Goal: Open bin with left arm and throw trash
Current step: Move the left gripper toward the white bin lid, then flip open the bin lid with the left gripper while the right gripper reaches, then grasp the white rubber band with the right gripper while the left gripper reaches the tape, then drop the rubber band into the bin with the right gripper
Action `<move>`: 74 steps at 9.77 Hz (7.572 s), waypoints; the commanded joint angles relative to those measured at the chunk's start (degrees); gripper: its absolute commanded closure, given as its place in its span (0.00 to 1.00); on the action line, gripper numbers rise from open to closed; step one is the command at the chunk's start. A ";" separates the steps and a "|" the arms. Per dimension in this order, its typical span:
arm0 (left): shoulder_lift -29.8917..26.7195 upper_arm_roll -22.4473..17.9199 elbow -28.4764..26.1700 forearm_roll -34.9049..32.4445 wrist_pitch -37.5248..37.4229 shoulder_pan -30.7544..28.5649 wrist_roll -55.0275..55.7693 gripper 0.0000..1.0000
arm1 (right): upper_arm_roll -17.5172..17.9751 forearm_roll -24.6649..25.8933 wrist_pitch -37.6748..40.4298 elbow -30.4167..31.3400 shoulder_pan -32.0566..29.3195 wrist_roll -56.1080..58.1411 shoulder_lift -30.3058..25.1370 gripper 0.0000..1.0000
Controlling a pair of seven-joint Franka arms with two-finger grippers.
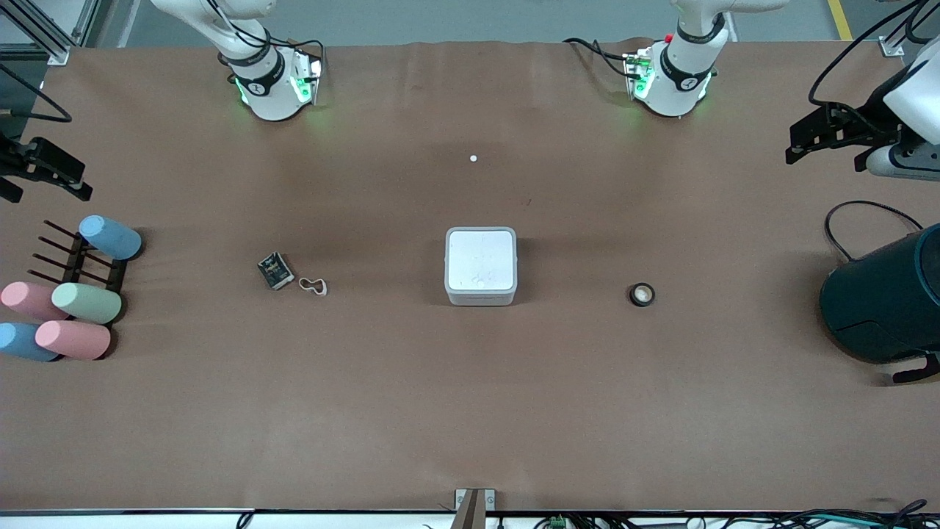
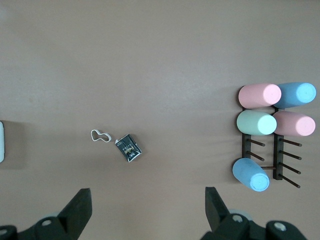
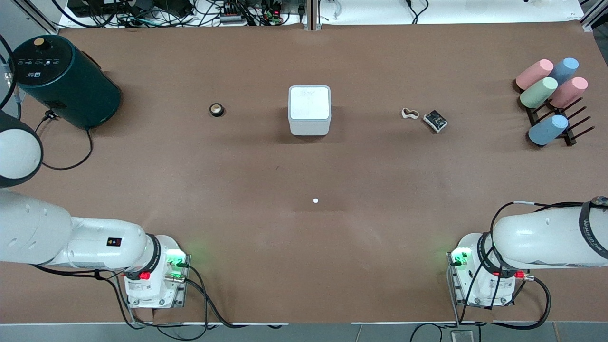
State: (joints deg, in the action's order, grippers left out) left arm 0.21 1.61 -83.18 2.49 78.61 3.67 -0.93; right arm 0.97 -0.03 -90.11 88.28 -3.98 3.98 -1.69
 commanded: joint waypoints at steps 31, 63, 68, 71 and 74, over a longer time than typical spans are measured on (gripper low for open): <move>39.80 15.18 6.70 -10.84 36.84 26.21 49.28 0.97 | 0.08 0.03 -46.09 32.46 18.48 40.93 21.37 0.05; 29.32 15.18 -30.64 -11.19 59.29 -3.41 9.36 0.00 | 2.10 -5.85 -32.94 19.39 21.11 37.08 24.80 0.99; 31.08 15.00 -30.37 -14.53 59.29 -4.11 9.72 0.00 | 2.02 -10.25 -32.94 13.86 32.44 16.28 25.07 0.99; 31.61 14.91 -30.55 -14.53 59.30 -4.20 9.72 0.00 | 2.02 -10.34 -33.55 9.81 36.05 8.43 25.94 0.99; 31.70 13.77 -30.81 -14.53 59.29 -4.29 9.63 0.01 | 2.02 -10.34 -33.73 5.17 38.51 2.90 29.09 0.99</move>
State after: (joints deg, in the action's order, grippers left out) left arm 32.02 15.46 -113.36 -10.72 137.13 -0.26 8.12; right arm 3.35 -9.25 -123.91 96.98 32.81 9.98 24.73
